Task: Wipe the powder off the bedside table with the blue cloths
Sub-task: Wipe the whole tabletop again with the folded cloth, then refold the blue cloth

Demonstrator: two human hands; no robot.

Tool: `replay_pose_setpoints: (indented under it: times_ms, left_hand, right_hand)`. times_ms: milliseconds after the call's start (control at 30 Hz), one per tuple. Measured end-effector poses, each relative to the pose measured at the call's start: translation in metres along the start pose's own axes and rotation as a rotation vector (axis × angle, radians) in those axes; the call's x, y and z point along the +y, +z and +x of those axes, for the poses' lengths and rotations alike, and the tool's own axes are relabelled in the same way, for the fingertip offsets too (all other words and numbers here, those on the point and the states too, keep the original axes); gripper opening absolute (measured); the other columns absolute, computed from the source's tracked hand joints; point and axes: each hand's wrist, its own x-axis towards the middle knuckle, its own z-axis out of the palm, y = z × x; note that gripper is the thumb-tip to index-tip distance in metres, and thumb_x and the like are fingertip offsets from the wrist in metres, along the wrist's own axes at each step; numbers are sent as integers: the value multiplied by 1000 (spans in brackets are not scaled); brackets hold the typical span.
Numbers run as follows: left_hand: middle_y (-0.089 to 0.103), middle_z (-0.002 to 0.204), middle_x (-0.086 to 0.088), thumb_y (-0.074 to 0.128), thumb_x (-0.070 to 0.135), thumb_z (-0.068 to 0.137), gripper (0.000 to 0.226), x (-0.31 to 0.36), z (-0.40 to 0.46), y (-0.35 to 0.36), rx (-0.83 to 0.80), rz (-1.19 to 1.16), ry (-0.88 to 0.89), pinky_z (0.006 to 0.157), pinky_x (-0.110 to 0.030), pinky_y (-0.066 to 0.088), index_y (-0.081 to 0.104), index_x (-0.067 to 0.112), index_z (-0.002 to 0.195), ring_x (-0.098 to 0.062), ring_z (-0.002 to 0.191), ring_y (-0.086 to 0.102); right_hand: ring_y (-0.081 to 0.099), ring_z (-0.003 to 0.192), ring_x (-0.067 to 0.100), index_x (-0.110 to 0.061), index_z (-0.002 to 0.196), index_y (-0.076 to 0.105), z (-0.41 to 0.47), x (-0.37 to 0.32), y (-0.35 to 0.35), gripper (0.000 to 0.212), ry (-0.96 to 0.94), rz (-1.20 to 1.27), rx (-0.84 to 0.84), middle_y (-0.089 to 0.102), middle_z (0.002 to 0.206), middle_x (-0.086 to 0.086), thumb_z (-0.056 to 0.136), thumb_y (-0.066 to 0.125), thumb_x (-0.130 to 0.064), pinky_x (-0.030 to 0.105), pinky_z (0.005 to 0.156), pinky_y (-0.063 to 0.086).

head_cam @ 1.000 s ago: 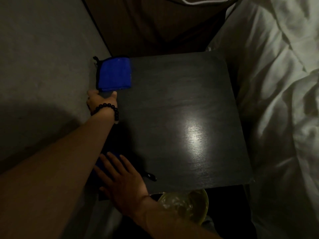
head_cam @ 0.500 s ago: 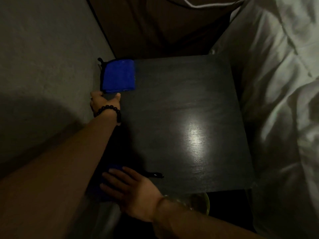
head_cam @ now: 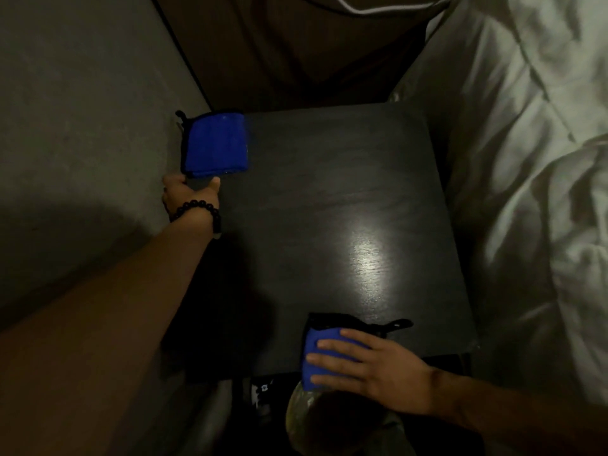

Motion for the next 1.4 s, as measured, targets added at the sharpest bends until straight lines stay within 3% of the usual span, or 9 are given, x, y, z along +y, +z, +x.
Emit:
replay_pose_setpoints:
  times_ms: [333,500,600,667,767,1000,1133,1233,1400]
  left_hand:
    - [42,144,-8,76,30,80,64,0,0,2,16,18,32,104,-44,43,41,21,133,-28,124,47]
    - [44,142,-8,76,28,81,64,-1,-2,3,22,6,66,101,-35,40,41,18,133,-26,123,48]
    - [42,144,-8,76,28,82,64,-1,-2,3,26,20,56,102,-38,41,40,18,134,-27,124,47]
    - [42,144,-9,75,28,82,65,-2,-2,3,25,36,59,104,-40,41,39,18,135,-28,125,47]
    - [43,144,-9,77,27,81,67,0,-2,2,19,33,41,104,-40,41,40,18,135,-29,125,48]
    - [44,139,-11,82,30,73,71,8,-5,-4,51,129,44,101,-47,45,41,20,130,-33,120,50]
    - [37,138,-17,72,22,75,66,14,-17,-7,139,514,483,100,-56,41,38,18,132,-38,122,42]
    - [28,152,-16,64,22,83,67,17,-23,-4,5,667,787,109,-54,33,35,20,144,-37,134,33]
    - [4,163,-12,49,34,96,68,30,-10,5,-124,870,889,120,-46,9,15,23,154,-33,149,4]
  right_hand:
    - [35,149,24,-30,153,43,-84,28,-17,48,113,281,50,37,162,0,105,42,-28,45,115,34]
    - [38,147,15,-23,151,48,-84,36,-50,44,385,677,149,39,161,-3,109,36,-28,40,110,46]
    - [49,140,13,-23,148,53,-64,37,-71,52,674,1129,354,50,154,-10,100,56,-3,31,111,43]
    - [61,127,12,-27,141,59,-42,41,-85,45,874,1343,504,63,138,-12,101,54,-8,19,104,44]
    - [69,107,12,-28,130,63,-6,59,-100,32,1048,1382,660,71,116,-10,108,41,-20,20,88,50]
    - [64,103,4,-32,114,65,59,116,-95,30,1247,1527,867,69,107,-18,105,38,-23,25,90,48]
    - [63,108,5,-30,122,64,89,157,-86,33,1267,1536,969,69,113,-14,107,37,-19,30,96,49]
    - [63,113,6,-19,134,58,114,198,-86,33,1087,1312,933,67,123,-5,108,40,-14,23,95,50]
    - [50,135,36,-7,141,57,166,262,-67,43,964,850,704,52,147,22,100,48,1,49,112,39]
